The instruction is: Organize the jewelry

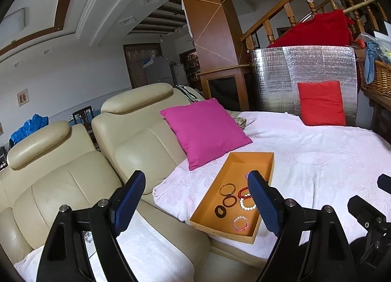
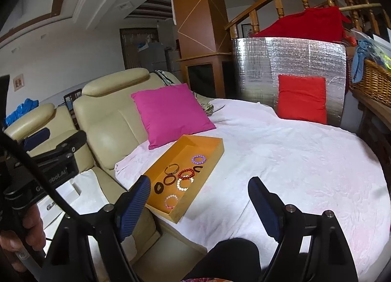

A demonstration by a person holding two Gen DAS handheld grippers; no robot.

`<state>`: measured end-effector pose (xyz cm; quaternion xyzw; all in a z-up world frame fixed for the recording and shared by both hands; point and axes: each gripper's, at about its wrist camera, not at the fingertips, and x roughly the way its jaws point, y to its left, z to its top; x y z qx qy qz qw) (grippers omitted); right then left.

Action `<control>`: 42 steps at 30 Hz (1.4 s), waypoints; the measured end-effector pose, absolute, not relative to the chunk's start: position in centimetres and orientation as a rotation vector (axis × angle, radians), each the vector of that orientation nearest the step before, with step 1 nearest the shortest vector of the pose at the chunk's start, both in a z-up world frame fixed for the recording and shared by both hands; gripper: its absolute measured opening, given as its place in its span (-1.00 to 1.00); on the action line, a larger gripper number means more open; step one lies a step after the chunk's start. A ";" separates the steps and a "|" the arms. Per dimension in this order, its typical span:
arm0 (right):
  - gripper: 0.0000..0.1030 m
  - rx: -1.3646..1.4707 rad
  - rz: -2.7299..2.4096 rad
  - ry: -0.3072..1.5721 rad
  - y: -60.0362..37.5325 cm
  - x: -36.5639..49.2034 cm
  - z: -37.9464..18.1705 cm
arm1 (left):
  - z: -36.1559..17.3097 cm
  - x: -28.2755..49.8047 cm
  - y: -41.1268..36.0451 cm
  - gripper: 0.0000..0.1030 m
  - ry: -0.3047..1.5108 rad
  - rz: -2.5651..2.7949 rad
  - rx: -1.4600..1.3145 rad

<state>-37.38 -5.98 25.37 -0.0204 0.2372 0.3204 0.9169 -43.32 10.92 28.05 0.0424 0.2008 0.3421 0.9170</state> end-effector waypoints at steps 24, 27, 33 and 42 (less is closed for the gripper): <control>0.65 -0.025 0.688 0.519 -3.9 -36.8 24.6 | 27.2 -43.7 13.6 0.67 0.440 0.751 0.074; 0.65 -0.039 0.690 0.517 -3.5 -37.1 24.6 | 27.0 -44.0 14.3 0.67 0.441 0.759 0.059; 0.65 -0.056 0.691 0.501 -2.9 -37.6 24.9 | 26.7 -44.4 15.0 0.67 0.443 0.761 0.053; 0.65 -0.057 0.689 0.496 -3.0 -37.9 25.1 | 26.9 -44.4 14.6 0.67 0.437 0.761 0.058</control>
